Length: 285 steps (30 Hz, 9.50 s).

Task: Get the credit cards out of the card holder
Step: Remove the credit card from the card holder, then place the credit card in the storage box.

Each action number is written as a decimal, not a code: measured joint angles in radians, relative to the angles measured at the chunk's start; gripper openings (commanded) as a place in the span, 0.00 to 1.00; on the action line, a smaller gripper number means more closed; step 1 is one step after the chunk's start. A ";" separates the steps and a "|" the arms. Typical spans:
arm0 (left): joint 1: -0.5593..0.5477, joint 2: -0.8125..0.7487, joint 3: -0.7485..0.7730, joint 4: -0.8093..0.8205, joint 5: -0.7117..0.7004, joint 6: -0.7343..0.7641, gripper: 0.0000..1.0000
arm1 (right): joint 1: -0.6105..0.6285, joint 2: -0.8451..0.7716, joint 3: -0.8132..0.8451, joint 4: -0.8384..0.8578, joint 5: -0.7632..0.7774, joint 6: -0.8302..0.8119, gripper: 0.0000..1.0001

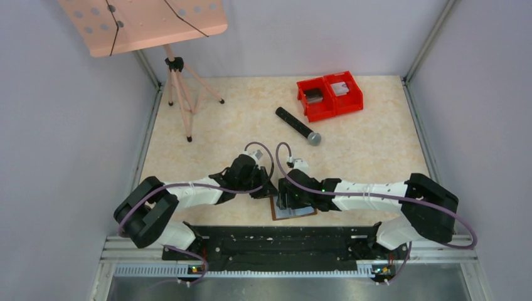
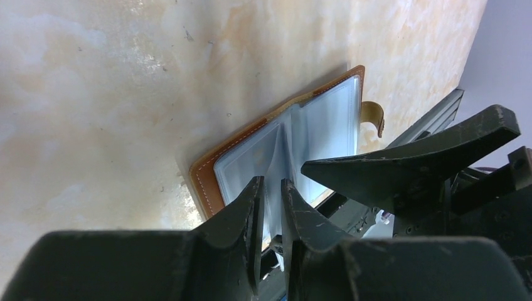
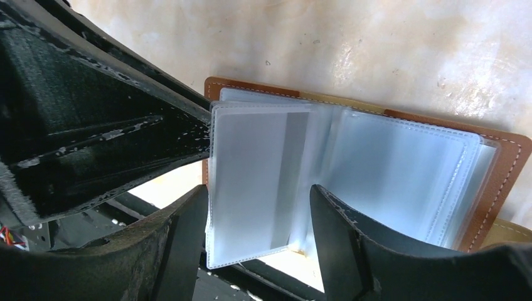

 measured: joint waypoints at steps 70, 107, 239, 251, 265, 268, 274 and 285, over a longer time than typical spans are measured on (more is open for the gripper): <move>-0.064 0.068 0.210 -0.178 -0.038 0.071 0.30 | -0.293 -0.268 -0.244 0.002 -0.179 -0.037 0.30; -0.110 0.213 0.182 -0.010 0.032 -0.008 0.14 | -0.298 -0.257 -0.321 0.158 -0.214 0.025 0.19; -0.004 -0.497 0.302 -0.678 -0.558 0.587 0.99 | -1.191 0.413 0.909 -0.033 -0.484 -0.445 0.00; -0.004 -0.544 0.286 -0.676 -0.597 0.581 0.98 | -1.190 0.752 1.171 0.026 -0.494 -0.407 0.00; -0.004 -0.481 0.268 -0.660 -0.579 0.565 0.97 | -1.190 0.956 1.386 0.019 -0.583 -0.382 0.00; -0.004 -0.476 0.268 -0.659 -0.574 0.561 0.97 | -1.190 0.991 1.415 0.013 -0.604 -0.373 0.00; -0.004 -0.476 0.268 -0.653 -0.567 0.557 0.96 | -1.189 1.012 1.415 -0.003 -0.623 -0.369 0.00; -0.004 -0.458 0.268 -0.639 -0.566 0.554 0.96 | -1.187 1.065 1.487 -0.022 -0.628 -0.342 0.21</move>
